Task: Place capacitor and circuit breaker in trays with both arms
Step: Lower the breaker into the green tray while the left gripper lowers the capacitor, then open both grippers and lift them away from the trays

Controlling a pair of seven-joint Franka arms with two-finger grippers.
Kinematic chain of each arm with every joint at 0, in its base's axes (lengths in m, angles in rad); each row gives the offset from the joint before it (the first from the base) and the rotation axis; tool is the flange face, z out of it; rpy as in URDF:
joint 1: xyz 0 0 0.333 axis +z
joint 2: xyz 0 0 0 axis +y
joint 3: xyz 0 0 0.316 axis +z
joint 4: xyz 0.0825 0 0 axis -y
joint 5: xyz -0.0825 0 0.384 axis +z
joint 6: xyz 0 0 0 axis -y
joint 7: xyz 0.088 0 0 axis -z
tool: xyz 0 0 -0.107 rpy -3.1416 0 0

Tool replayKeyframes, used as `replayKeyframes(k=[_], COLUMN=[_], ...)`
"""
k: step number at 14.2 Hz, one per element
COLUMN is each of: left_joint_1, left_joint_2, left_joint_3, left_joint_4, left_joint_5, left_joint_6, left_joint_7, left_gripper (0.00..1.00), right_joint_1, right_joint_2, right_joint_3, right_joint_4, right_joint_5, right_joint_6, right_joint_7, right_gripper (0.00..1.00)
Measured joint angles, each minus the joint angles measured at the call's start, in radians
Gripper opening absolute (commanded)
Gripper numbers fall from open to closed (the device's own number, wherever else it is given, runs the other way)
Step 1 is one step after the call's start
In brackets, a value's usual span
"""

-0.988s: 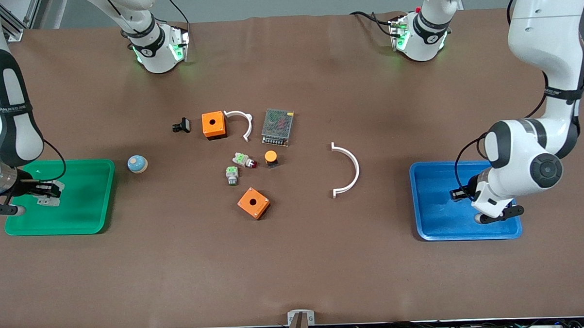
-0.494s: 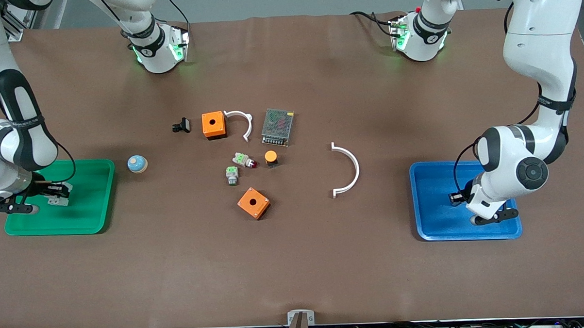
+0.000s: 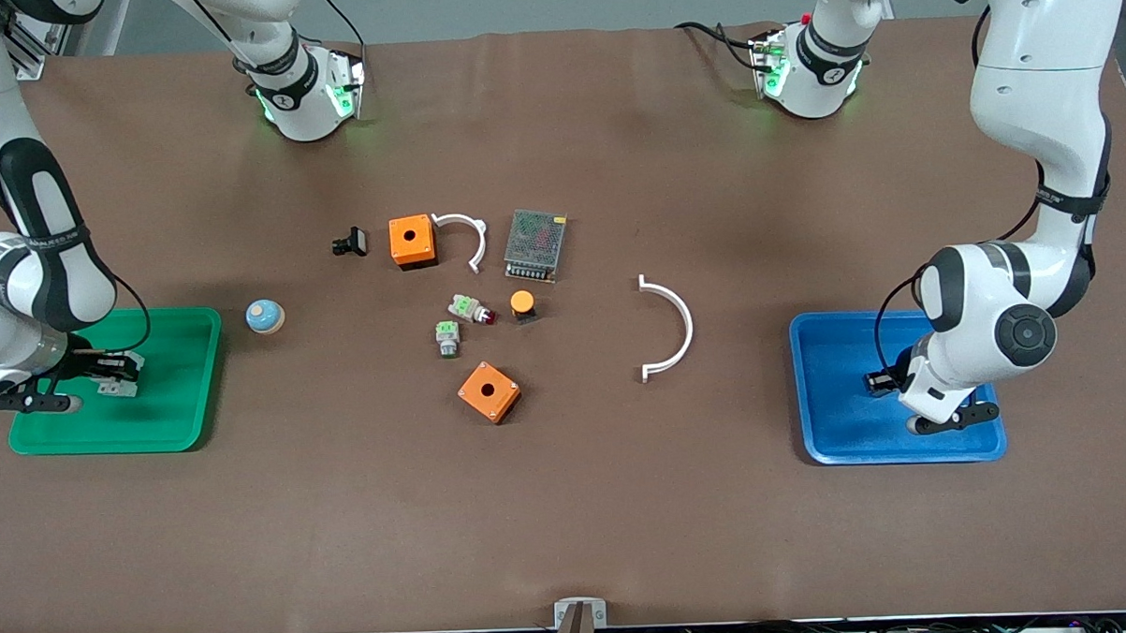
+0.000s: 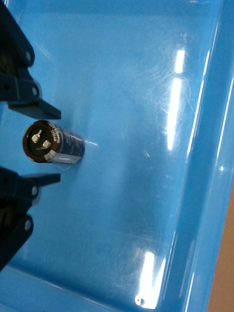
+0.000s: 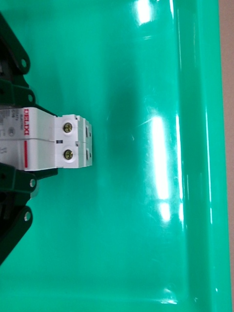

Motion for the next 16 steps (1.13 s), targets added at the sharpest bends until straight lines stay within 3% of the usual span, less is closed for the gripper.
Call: replayKeyframes(k=[3,7,13,16], left_joint_1=[0.001,0.004,0.004,0.004], left_joint_2=[-0.023,-0.145,-0.405,-0.519], left_joint_3=[0.0,0.0,-0.001,-0.002], left_joint_4=[0.005,0.013,0.015,0.014], left_joint_5=[0.0,0.0,0.0,-0.007], left_joint_6=[-0.019,-0.203,-0.494,-0.582], left_joint_7=[0.0,0.003,0.006,0.006], left_gripper=[1.0,1.0,1.0,1.0], right_joint_1=[-0.002,0.001,0.078,0.163], right_joint_2=[0.0,-0.003,-0.035,-0.088], right_joint_3=[0.001,0.013,0.023,0.025], right_joint_4=[0.001,0.032,0.301,0.342], right_joint_5=[0.0,0.0,0.0,0.0], right_joint_6=[0.004,-0.026,-0.419,-0.553], right_joint_7=[-0.004,-0.009,0.005,0.166], right_gripper=[1.0,1.0,1.0,1.0])
